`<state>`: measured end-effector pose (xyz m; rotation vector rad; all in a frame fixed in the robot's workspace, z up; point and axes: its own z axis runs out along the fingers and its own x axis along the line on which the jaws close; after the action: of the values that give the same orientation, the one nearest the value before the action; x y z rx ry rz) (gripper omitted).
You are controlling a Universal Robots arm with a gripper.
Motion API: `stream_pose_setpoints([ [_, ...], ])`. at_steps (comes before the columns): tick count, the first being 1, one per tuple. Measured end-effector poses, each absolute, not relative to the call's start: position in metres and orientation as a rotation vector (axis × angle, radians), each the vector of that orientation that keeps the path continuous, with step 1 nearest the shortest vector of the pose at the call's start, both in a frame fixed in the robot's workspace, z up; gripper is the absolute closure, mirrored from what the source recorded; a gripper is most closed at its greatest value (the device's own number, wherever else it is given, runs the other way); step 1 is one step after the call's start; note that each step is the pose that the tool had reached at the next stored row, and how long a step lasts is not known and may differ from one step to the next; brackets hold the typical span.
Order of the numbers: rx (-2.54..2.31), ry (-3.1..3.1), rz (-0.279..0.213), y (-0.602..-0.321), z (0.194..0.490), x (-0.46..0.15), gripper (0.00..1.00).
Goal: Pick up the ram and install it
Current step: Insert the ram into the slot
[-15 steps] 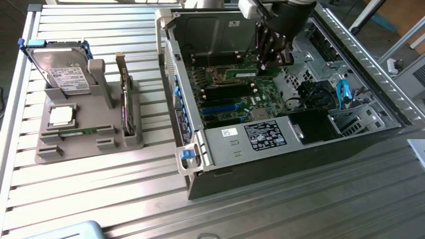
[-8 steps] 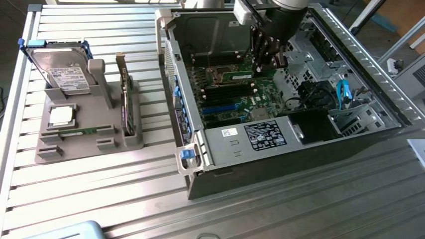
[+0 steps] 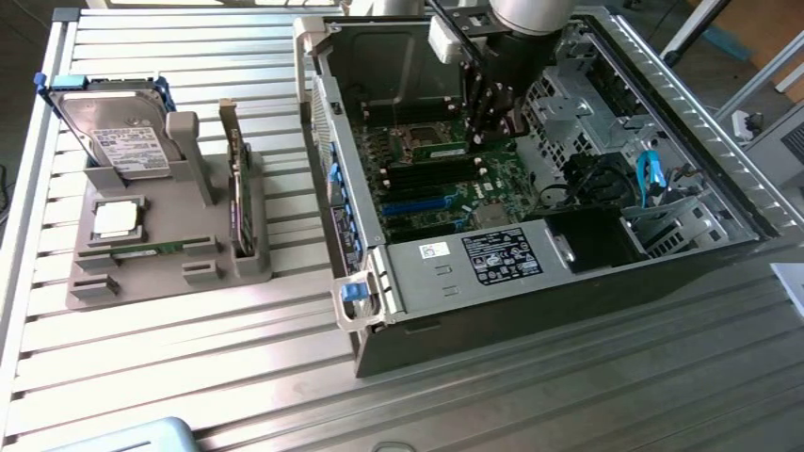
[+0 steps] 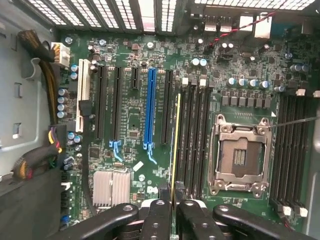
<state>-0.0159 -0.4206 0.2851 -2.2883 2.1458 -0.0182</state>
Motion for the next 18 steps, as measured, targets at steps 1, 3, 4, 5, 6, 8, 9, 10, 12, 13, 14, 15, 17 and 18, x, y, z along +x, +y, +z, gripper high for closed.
stream_pose_setpoints([
  [1,-2.288,2.146,-0.018,-0.42,0.282,-0.017,0.86],
  [3,-2.289,2.146,-0.018,-0.418,0.278,-0.018,0.86],
  [4,-2.288,2.146,-0.018,-0.417,0.276,-0.019,0.86],
  [5,-2.288,2.146,-0.018,-0.416,0.273,-0.02,0.86],
  [6,-2.288,2.146,-0.018,-0.415,0.271,-0.02,0.86],
  [8,-2.289,2.146,-0.018,-0.413,0.267,-0.022,0.86],
  [9,-2.288,2.146,-0.018,-0.413,0.265,-0.022,0.86],
  [10,-2.288,2.146,-0.018,-0.412,0.263,-0.023,0.86],
  [12,-2.289,2.146,-0.018,-0.411,0.258,-0.024,0.86],
  [13,-2.289,2.146,-0.018,-0.411,0.257,-0.024,0.86],
  [14,-2.289,2.145,-0.018,-0.41,0.256,-0.024,0.86],
  [15,-2.289,2.146,-0.018,-0.41,0.256,-0.024,0.86],
  [17,-2.289,2.146,-0.018,-0.41,0.253,-0.024,0.86],
  [18,-2.288,2.146,-0.018,-0.409,0.251,-0.024,0.86],
])
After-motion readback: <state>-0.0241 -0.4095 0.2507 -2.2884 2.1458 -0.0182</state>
